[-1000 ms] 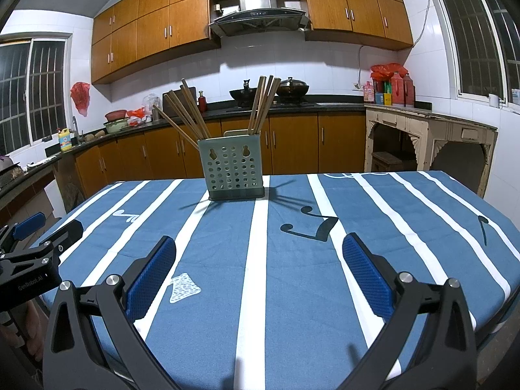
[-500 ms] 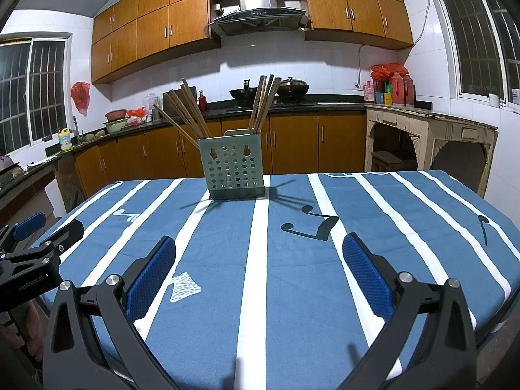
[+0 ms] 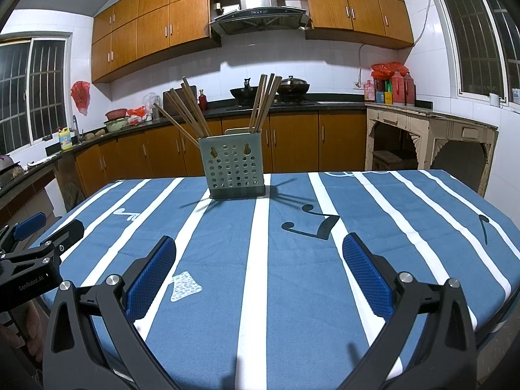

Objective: Organize utensils

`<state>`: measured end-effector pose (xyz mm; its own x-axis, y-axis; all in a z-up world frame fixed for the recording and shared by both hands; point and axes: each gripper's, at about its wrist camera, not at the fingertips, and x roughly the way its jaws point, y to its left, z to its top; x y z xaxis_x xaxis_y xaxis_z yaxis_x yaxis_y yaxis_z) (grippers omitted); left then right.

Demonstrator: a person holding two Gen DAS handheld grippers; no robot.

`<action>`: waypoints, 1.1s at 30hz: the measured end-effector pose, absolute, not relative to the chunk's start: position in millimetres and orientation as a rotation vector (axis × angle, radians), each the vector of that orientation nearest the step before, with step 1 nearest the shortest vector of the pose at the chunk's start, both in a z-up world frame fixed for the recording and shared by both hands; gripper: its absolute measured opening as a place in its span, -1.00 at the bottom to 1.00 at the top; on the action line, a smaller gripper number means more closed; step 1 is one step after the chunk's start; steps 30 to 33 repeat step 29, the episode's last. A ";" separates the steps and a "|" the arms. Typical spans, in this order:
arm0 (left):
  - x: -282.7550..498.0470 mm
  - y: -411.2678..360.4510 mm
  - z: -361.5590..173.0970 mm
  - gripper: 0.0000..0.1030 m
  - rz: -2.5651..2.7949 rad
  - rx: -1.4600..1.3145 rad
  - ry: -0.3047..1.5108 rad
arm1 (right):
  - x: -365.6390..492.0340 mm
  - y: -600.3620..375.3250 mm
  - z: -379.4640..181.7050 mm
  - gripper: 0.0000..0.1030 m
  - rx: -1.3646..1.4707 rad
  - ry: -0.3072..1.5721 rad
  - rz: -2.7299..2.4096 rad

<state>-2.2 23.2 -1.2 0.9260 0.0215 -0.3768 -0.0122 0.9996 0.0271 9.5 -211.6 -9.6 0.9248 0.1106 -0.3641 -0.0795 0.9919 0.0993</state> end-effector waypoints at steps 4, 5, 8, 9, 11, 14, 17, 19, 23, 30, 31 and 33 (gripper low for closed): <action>-2.1 23.2 -0.6 0.92 0.017 0.024 0.387 | 9.6 -211.4 -9.3 0.97 0.083 0.379 0.098; -2.1 23.2 -0.7 0.92 0.018 0.024 0.387 | 10.3 -211.5 -8.7 0.97 0.083 0.379 0.097; -2.0 23.4 -0.3 0.92 0.017 0.024 0.388 | 10.4 -211.4 -8.4 0.97 0.083 0.379 0.097; -2.1 23.5 -0.5 0.92 0.017 0.023 0.388 | 9.8 -211.3 -8.9 0.97 0.083 0.379 0.098; -2.1 23.5 -0.4 0.92 0.016 0.023 0.389 | 10.0 -211.2 -8.5 0.97 0.083 0.380 0.097; -2.3 23.0 -1.4 0.92 0.016 0.021 0.390 | 10.3 -211.0 -9.1 0.97 0.083 0.380 0.097; -2.4 23.3 -0.8 0.92 0.014 0.021 0.388 | 10.4 -210.8 -8.8 0.97 0.084 0.381 0.097; -2.9 23.0 -2.8 0.92 0.014 0.021 0.387 | 10.3 -210.7 -8.7 0.97 0.084 0.381 0.097; -3.5 23.5 -3.5 0.92 0.014 0.019 0.390 | 10.5 -210.7 -8.2 0.97 0.084 0.381 0.097; -5.8 24.2 -7.9 0.92 0.015 0.018 0.393 | 10.6 -210.7 -7.7 0.97 0.084 0.382 0.097; -5.8 24.2 -7.9 0.92 0.015 0.018 0.393 | 10.6 -210.7 -7.7 0.97 0.084 0.382 0.097; -5.8 24.2 -7.9 0.92 0.015 0.018 0.393 | 10.6 -210.7 -7.7 0.97 0.084 0.382 0.097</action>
